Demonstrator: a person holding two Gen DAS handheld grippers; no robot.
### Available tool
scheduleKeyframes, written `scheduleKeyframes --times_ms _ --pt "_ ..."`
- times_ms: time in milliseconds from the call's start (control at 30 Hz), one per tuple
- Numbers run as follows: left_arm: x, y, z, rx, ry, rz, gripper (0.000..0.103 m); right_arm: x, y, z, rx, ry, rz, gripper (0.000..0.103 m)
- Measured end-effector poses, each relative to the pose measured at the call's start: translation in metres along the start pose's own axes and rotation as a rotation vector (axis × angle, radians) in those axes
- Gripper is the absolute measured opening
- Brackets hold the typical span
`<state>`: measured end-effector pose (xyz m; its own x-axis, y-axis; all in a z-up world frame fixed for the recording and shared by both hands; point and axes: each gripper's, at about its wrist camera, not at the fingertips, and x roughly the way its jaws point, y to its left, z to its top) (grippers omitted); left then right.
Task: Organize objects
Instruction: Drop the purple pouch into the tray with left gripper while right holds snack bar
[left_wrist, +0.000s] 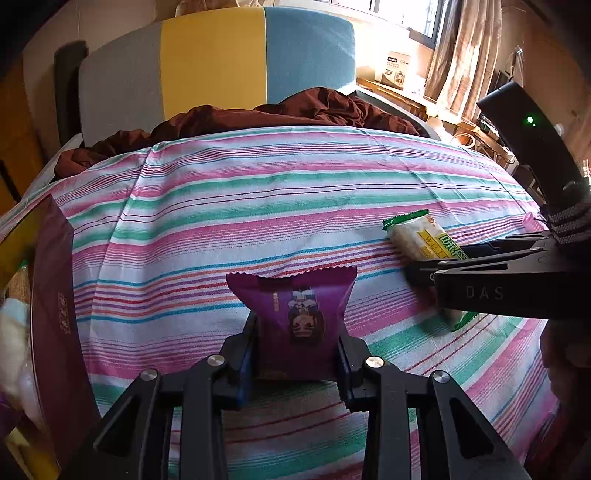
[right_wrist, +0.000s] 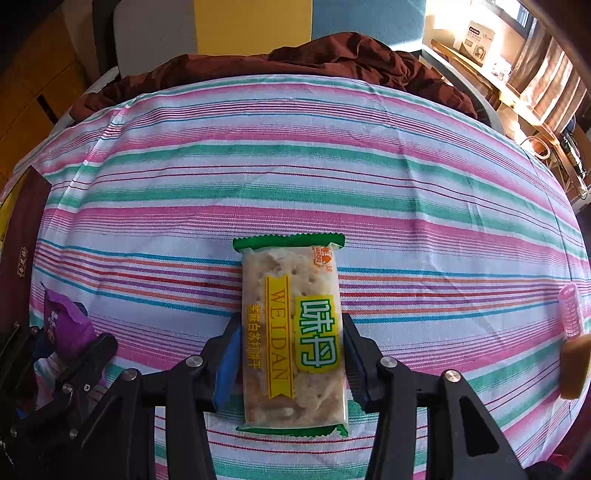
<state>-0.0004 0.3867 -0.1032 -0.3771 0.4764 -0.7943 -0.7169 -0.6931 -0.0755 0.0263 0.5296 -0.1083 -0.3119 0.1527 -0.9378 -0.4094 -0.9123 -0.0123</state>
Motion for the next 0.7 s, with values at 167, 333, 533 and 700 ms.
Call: scheduleKeyframes --times_ms 167,333,533,700 --pt "-0.012 0.000 -0.006 -0.011 0.004 0.004 0.035 -0.001 0.006 0.002 -0.013 -0.011 -0.003 0.049" --pt "-0.033 0.000 -0.006 0.001 -0.036 0.014 0.035 -0.003 0.007 0.002 -0.018 -0.019 -0.004 0.049" --pt "-0.066 0.006 -0.003 -0.002 -0.100 0.019 0.035 -0.003 0.005 0.001 -0.024 -0.026 -0.007 0.049" --pt "-0.092 0.018 0.000 -0.021 -0.147 0.030 0.035 0.003 0.001 0.005 -0.032 -0.031 -0.015 0.049"
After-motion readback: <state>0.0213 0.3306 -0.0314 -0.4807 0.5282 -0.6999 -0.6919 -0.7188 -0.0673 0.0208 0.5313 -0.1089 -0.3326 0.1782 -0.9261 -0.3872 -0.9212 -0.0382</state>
